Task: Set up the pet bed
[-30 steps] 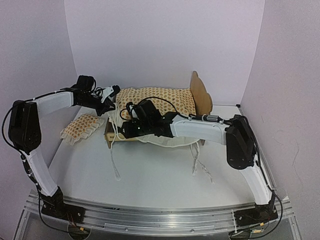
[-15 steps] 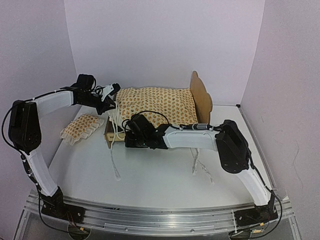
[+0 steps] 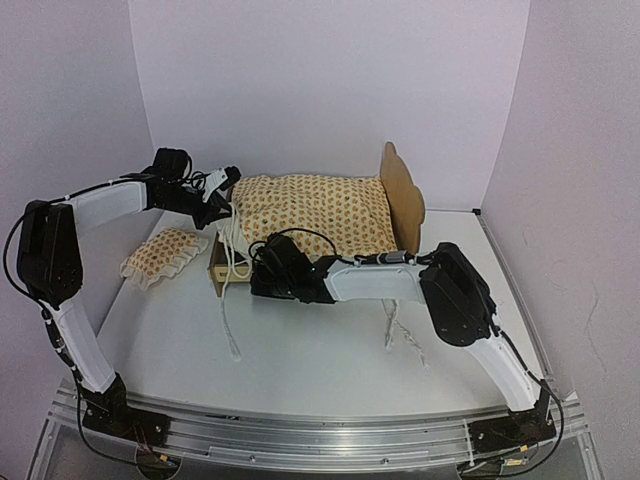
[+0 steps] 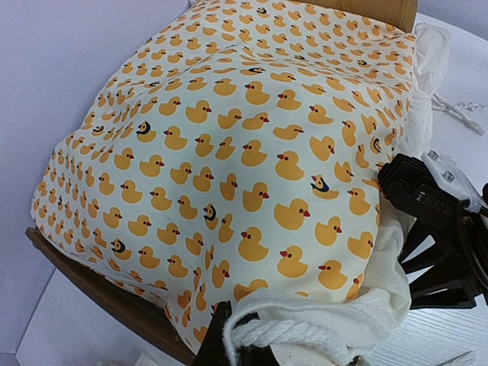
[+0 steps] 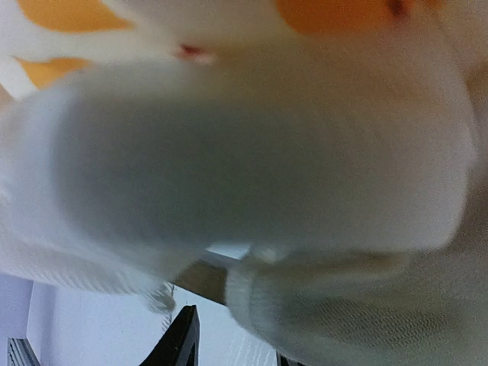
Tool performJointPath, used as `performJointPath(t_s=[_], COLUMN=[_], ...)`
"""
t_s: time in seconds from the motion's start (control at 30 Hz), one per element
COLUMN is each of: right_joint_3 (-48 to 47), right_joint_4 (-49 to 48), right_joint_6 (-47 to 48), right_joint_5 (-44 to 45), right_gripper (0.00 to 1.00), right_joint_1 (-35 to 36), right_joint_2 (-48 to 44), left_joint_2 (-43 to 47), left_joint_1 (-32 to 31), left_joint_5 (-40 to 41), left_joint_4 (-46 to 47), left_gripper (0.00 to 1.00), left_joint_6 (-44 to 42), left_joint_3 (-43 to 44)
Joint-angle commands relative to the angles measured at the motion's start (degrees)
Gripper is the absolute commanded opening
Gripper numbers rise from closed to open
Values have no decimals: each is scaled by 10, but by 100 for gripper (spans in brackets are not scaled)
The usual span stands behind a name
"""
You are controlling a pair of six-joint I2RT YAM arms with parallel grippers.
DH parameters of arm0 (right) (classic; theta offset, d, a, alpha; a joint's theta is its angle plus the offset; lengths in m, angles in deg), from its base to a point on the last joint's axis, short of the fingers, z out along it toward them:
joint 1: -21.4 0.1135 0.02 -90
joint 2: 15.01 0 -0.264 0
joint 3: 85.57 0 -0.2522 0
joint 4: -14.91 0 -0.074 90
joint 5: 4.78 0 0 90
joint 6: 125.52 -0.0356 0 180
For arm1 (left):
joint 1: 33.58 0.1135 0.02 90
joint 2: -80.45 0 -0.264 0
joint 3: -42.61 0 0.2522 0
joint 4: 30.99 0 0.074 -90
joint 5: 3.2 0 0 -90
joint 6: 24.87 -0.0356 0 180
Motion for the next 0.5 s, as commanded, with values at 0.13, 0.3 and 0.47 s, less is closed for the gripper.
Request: performJointPath(t_s=[0.13, 0.3, 0.47], right_joint_3=[41, 41, 27], right_joint_4=[-46, -120, -124], right_joint_6=[-21, -14, -39], right_joint_5=[6, -18, 4], right_gripper=[37, 43, 46], right_joint_1=[0, 0, -1], right_joint_2=[-73, -63, -38], left_joint_2=[8, 9, 9], left_joint_1=[-2, -2, -2], left_joint_5=[-13, -12, -11], left_joint_4=[8, 7, 6], left_gripper=[0, 0, 0], left_joint_6=[10, 9, 9], left_joint_3=[21, 20, 20])
